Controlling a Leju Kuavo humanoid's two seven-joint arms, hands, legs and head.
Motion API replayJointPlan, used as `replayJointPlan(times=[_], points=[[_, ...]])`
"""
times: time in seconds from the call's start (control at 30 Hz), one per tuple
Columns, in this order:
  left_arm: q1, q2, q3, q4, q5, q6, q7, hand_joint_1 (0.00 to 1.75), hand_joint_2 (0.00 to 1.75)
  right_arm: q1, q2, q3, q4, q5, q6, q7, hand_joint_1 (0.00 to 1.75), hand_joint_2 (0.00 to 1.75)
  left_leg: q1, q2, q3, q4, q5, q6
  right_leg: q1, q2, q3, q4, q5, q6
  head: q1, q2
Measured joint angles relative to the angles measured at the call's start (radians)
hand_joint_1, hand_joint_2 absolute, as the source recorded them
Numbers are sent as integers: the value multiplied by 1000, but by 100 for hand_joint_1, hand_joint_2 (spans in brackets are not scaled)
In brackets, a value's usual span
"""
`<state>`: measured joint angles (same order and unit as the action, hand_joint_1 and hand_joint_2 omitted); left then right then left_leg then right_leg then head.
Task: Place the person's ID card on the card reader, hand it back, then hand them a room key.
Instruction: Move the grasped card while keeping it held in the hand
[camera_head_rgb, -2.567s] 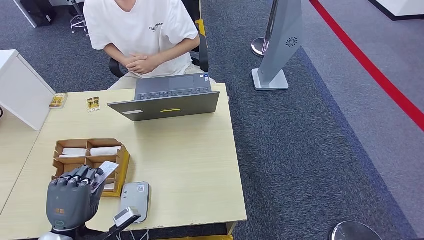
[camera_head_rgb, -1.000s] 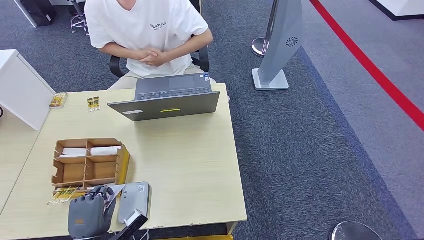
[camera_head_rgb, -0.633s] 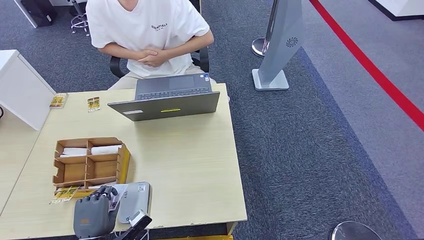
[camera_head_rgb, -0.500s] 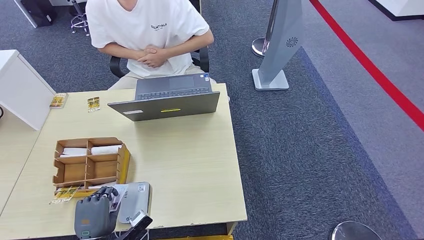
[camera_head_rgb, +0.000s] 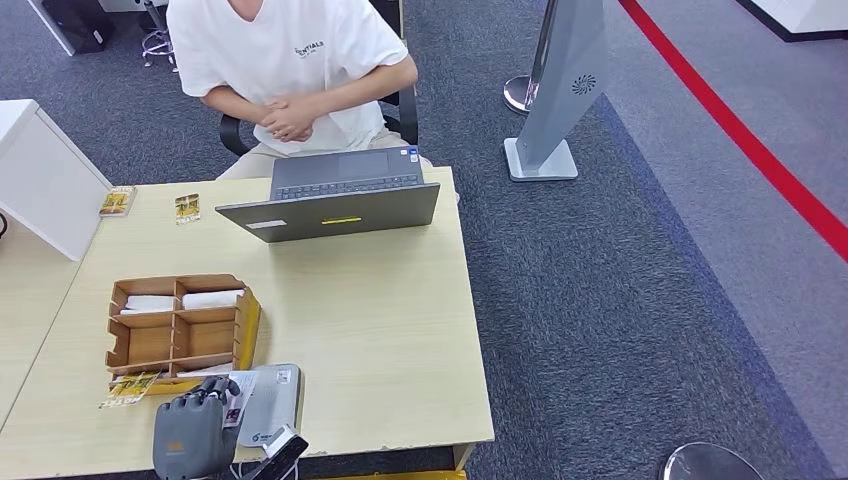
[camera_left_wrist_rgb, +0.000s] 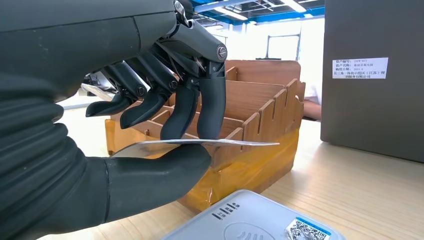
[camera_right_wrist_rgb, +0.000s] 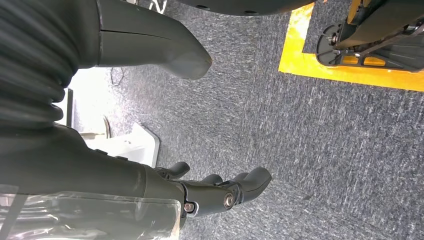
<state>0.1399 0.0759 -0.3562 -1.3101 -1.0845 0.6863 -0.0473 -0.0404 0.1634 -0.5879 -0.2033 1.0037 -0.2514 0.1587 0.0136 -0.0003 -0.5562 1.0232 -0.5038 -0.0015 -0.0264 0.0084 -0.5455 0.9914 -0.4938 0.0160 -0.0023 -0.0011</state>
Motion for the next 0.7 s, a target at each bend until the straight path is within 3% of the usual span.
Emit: replayJointPlan(times=[0.7], points=[[0, 0, -9, 4, -1, 4, 0, 175, 175, 0, 4, 0, 0, 4, 2, 0, 0, 175, 0, 0, 0, 0, 0, 0, 0, 0, 0, 0, 0, 0, 0, 0]])
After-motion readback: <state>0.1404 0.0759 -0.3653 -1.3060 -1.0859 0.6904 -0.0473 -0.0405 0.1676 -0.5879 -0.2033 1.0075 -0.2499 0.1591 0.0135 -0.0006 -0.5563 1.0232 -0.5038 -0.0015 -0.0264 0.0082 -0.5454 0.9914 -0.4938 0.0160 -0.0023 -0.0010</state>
